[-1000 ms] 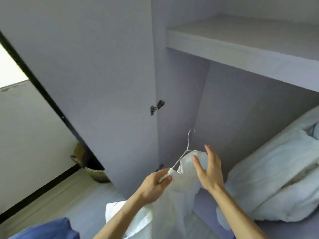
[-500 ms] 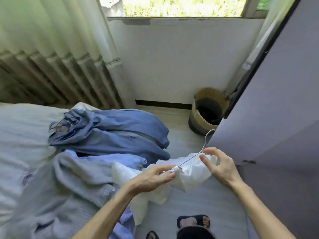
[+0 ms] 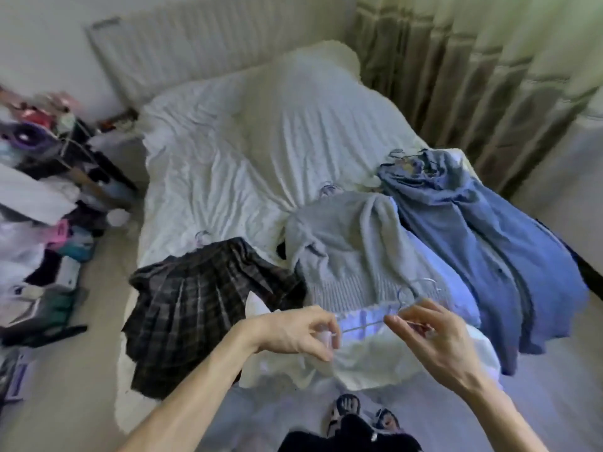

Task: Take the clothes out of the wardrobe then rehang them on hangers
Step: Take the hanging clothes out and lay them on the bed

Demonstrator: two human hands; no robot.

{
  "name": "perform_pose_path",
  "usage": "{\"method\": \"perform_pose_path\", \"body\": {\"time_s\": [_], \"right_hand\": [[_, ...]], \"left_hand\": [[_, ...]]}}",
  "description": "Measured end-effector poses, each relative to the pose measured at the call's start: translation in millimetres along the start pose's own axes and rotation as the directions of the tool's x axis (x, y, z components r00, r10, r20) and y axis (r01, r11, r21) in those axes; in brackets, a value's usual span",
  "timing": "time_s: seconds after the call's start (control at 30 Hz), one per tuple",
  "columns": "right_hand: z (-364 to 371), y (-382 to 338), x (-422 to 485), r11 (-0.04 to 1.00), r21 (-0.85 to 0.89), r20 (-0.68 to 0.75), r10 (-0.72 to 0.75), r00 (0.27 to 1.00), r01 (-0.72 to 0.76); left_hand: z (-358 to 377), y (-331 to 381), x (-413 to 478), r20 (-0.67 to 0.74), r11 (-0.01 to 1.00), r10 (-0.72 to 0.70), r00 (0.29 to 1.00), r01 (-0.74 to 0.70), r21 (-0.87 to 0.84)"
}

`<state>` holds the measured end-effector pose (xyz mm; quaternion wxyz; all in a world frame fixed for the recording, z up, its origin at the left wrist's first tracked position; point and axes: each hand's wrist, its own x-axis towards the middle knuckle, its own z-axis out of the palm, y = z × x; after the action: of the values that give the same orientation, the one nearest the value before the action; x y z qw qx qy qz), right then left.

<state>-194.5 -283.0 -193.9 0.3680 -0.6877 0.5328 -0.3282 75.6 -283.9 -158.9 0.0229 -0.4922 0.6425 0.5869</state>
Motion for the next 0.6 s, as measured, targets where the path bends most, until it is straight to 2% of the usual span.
{"method": "perform_pose_path", "body": {"time_s": [0.1,0.23,0.4,0.5,0.6], "right_hand": [[39.0,-32.3,11.2,0.992,0.011,0.170,-0.122,0.978,0.122],[71.6,-62.0,16.6,0.964,0.051,0.320,-0.263,0.910,0.261],[89.4,-82.9,19.4,0.894,0.023,0.385,-0.421,0.822,0.447],[98.6,-80.5,29.6,0.884,-0.026,0.414,-0.416,0.810,0.467],[116.9,-70.1,43.4,0.911,-0.047,0.460,-0.345,0.818,0.411]], "left_hand": [[17.1,-18.0,-49.5,-0.232,0.987,-0.048,0.971,0.011,-0.161],[47.0,-33.9,-98.2,-0.540,0.969,-0.119,0.833,-0.020,-0.245],[65.9,-53.8,-153.8,-0.700,0.944,-0.149,0.698,-0.111,-0.312],[62.2,-69.1,-188.0,-0.771,0.921,-0.209,0.601,-0.145,-0.362],[51.6,-86.8,-216.1,-0.830,0.929,-0.232,0.507,-0.138,-0.343]]}}
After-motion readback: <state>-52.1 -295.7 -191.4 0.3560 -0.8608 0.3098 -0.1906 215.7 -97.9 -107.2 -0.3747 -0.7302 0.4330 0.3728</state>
